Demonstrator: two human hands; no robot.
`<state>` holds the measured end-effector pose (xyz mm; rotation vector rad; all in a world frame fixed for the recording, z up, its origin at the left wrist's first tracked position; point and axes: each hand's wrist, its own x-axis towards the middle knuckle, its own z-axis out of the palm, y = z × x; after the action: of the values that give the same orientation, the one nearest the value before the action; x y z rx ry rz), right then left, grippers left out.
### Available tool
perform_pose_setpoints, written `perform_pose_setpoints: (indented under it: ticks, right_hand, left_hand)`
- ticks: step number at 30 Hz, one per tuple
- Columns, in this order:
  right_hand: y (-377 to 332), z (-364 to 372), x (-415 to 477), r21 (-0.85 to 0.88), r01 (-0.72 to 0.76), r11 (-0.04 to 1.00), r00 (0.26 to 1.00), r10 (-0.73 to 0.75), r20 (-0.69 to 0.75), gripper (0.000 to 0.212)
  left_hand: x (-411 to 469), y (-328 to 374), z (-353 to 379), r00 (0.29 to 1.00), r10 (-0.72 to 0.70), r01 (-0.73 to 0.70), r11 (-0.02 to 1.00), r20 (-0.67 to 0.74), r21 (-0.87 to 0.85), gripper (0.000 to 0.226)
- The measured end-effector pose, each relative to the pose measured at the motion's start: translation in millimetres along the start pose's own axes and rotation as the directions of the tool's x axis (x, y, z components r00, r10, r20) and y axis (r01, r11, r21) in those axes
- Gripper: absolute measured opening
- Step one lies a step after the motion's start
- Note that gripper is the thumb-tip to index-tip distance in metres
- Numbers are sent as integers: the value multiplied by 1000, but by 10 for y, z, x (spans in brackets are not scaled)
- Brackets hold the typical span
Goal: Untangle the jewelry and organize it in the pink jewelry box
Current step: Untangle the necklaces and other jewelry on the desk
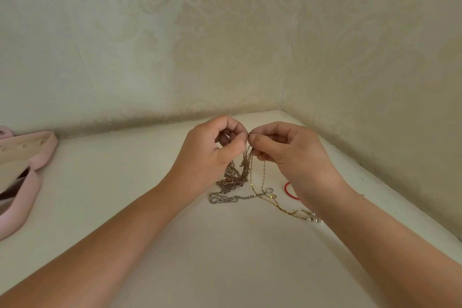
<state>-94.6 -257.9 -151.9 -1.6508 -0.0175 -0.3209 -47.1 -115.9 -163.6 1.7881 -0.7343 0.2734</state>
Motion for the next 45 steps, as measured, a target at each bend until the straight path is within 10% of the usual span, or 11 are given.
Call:
perform_pose_setpoints:
  ticks: [7, 19, 28, 45]
  right_hand:
    - [-60, -92, -10, -225, -21, 974, 996, 41, 84, 7]
    - [-19, -122, 30, 20, -131, 991, 983, 127, 134, 4]
    - [32, -51, 50, -206, -33, 978, 987, 65, 148, 16]
    - [-34, -125, 34, -679, 470, 564, 881, -346, 322, 7]
  left_hand:
    - [0, -24, -10, 995, -64, 68, 996, 78, -52, 15]
    - [31, -5, -57, 961, -225, 256, 944, 162, -208, 11]
    - [9, -3, -29, 963, -264, 269, 957, 54, -111, 4]
    - [5, 25, -15, 869, -342, 444, 857, 358, -260, 17]
